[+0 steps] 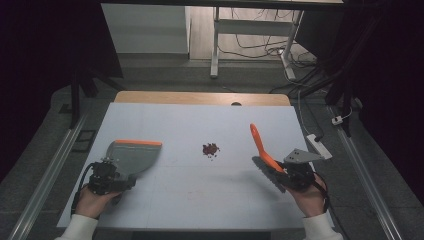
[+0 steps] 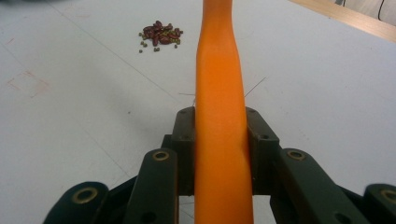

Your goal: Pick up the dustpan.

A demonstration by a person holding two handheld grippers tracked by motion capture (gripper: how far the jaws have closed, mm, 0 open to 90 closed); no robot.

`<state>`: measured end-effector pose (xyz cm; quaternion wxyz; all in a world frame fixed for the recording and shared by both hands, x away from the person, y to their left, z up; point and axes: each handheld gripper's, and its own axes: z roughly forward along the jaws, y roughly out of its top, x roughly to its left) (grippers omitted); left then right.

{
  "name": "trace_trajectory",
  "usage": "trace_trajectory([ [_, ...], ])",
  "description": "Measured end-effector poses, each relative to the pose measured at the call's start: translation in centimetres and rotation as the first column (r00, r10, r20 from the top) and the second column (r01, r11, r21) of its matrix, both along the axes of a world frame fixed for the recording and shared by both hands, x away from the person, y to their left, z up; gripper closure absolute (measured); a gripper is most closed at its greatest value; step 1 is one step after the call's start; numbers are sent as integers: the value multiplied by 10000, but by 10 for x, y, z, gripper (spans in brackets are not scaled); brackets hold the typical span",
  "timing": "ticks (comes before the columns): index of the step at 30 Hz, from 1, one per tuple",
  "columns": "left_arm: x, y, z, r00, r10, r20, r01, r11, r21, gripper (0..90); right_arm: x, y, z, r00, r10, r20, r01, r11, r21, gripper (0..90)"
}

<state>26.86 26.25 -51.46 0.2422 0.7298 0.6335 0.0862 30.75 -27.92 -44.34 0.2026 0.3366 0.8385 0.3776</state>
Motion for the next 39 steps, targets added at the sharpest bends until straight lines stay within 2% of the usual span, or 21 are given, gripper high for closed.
trace_trajectory([
  [7, 5, 0, -7, 10000, 39, 1, -39, 9992, -389, 355, -1, 0, 1, 10000, -23, 63, 23, 10000, -58, 699],
  [14, 8, -2, -9, 9997, 243, -64, -245, 9991, -341, 524, -2, -1, 1, 10000, -11, 37, 11, 9999, -113, 698],
  [19, 9, 3, -11, 9987, 501, -86, -505, 9972, -549, 604, -2, -2, 1, 10000, -18, 61, 19, 10000, -41, 699],
  [22, 9, 6, -11, 9989, 461, -23, -462, 9963, -722, 616, -1, -2, 0, 10000, -25, 19, 25, 10000, -94, 699],
  [26, 9, 8, -11, 9992, 395, 72, -389, 9966, -732, 618, -1, -2, -1, 10000, -25, 1, 25, 10000, -86, 699],
  [29, 9, 12, -12, 9988, 360, 324, -333, 9962, -804, 619, -1, -1, -1, 10000, -29, -6, 29, 10000, -78, 699],
  [36, 9, 20, -14, 9983, 109, 570, -59, 9962, -872, 621, -2, -1, -1, 10000, 27, 25, -27, 10000, -70, 699],
  [39, 8, 22, -12, 9966, 39, 825, 35, 9960, -894, 621, -2, -1, -1, 10000, 8, -11, -8, 10000, -77, 698],
])
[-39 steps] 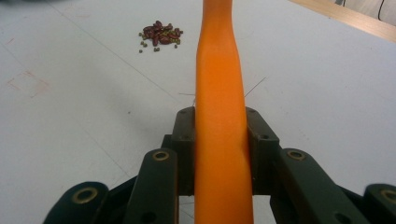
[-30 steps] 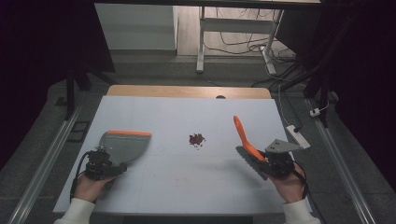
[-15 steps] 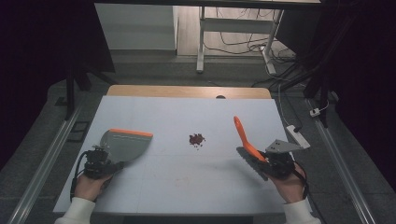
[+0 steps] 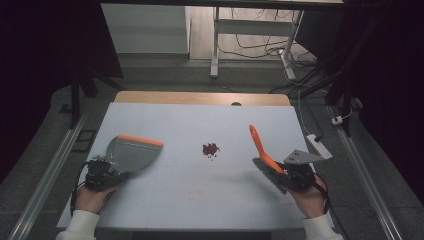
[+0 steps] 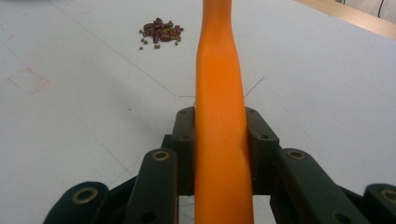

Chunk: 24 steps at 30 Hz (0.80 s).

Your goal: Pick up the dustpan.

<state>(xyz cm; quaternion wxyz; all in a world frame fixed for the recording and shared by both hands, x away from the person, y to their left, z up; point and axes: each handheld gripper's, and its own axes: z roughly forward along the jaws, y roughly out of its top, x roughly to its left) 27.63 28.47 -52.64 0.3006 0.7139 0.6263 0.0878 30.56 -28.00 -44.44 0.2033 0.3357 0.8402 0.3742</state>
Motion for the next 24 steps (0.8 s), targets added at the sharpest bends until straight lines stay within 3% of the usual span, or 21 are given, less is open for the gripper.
trace_trajectory([
  [6, -2, 5, 5, 9983, -215, 536, 217, 9998, -33, 622, 0, 0, 0, 10000, -1, 26, 1, 10000, 0, 699],
  [14, -3, 9, 7, 9940, -607, 910, 627, 9978, -201, 622, 0, 0, -1, 10000, -41, 52, 41, 10000, -5, 699],
  [21, 1, 10, 12, 9836, -1150, 1393, 1213, 9919, -378, 622, 1, -1, -1, 10000, -85, 43, 85, 10000, -44, 699],
  [22, 7, 10, 14, 9770, -1394, 1614, 1471, 9884, -368, 622, 1, -1, -1, 9999, -131, 68, 131, 9999, 18, 699],
  [24, 18, 11, 14, 9705, -1636, 1774, 1729, 9842, -381, 622, 2, -1, -1, 9999, -131, 108, 131, 9999, 52, 699],
])
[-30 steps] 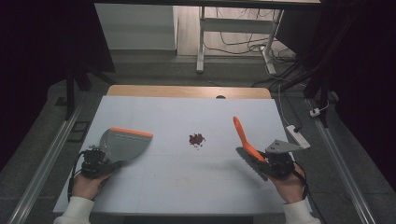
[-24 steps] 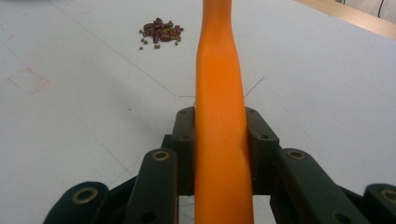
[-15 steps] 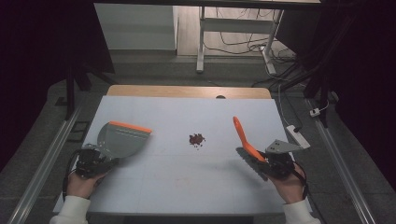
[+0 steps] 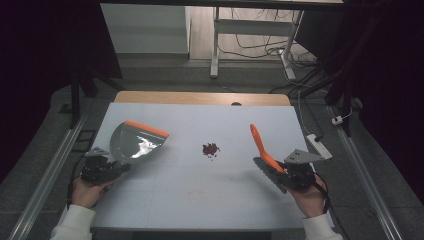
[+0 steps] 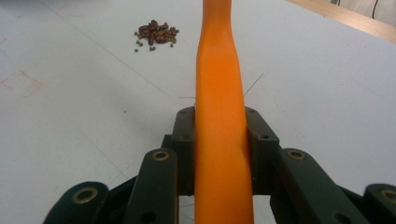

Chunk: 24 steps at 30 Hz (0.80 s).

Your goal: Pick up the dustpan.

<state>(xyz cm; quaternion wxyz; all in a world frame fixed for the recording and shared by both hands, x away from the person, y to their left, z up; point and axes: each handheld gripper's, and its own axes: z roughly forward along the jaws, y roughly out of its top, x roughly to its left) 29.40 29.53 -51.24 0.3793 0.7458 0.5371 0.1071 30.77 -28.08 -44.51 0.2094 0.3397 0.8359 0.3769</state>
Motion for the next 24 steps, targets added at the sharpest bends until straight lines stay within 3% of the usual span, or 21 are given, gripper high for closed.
trace_trajectory([
  [3, 12, -1, 2, 9995, -194, 233, 184, 9990, 419, 622, 1, 1, -1, 9999, -138, -46, 139, 9998, 143, 699],
  [5, 15, 0, 2, 9986, -409, 324, 394, 9982, 447, 622, 2, 1, -2, 9999, -127, -67, 128, 9998, 139, 699],
  [16, 14, -7, 8, 9900, -1328, 471, 1290, 9888, 754, 621, 19, 11, 3, 9989, -444, -132, 449, 9980, 433, 699],
  [18, 11, -10, 13, 9831, -1715, 643, 1659, 9826, 835, 621, 23, 13, 6, 9989, -457, -79, 460, 9977, 494, 699],
  [19, 11, -10, 13, 9831, -1715, 643, 1659, 9826, 835, 621, 24, 13, 7, 9989, -458, -94, 462, 9974, 547, 699],
  [21, 8, -13, 19, 9730, -2116, 925, 2042, 9754, 833, 621, 28, 16, 10, 9986, -514, -139, 523, 9959, 741, 699],
  [24, 7, -15, 23, 9683, -2270, 1046, 2185, 9720, 861, 621, 37, 21, 14, 9985, -507, -186, 521, 9951, 837, 699],
])
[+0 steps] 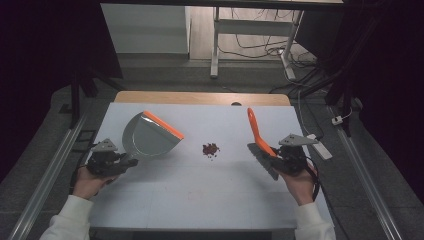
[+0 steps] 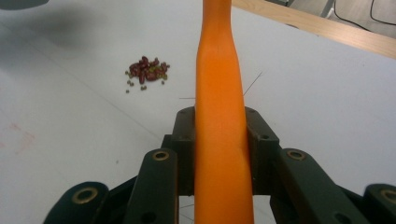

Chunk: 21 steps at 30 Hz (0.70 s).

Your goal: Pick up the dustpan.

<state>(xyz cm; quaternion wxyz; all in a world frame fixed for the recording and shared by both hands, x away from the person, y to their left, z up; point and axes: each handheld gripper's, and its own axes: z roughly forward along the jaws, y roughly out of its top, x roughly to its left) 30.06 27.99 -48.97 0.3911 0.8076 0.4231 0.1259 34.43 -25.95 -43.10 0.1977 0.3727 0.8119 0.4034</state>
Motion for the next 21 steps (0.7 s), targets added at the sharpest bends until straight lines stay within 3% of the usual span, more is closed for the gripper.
trace_trajectory([
  [7, -7, -6, 4, 9992, -375, 100, 375, 9993, -34, 620, 9, 15, 7, 9995, 182, 247, -188, 9996, 214, 699],
  [12, -14, -10, 6, 9978, -650, 162, 650, 9979, -16, 620, 10, 18, 4, 9990, 382, 245, -384, 9992, 61, 699],
  [20, -18, -24, 5, 9917, -1272, 189, 1264, 9913, 373, 620, 7, 18, 1, 9990, 413, 177, -413, 9991, 30, 699],
  [21, -19, -27, 5, 9884, -1505, 201, 1495, 9879, 420, 620, 7, 18, 1, 9988, 448, 201, -449, 9990, 0, 699],
])
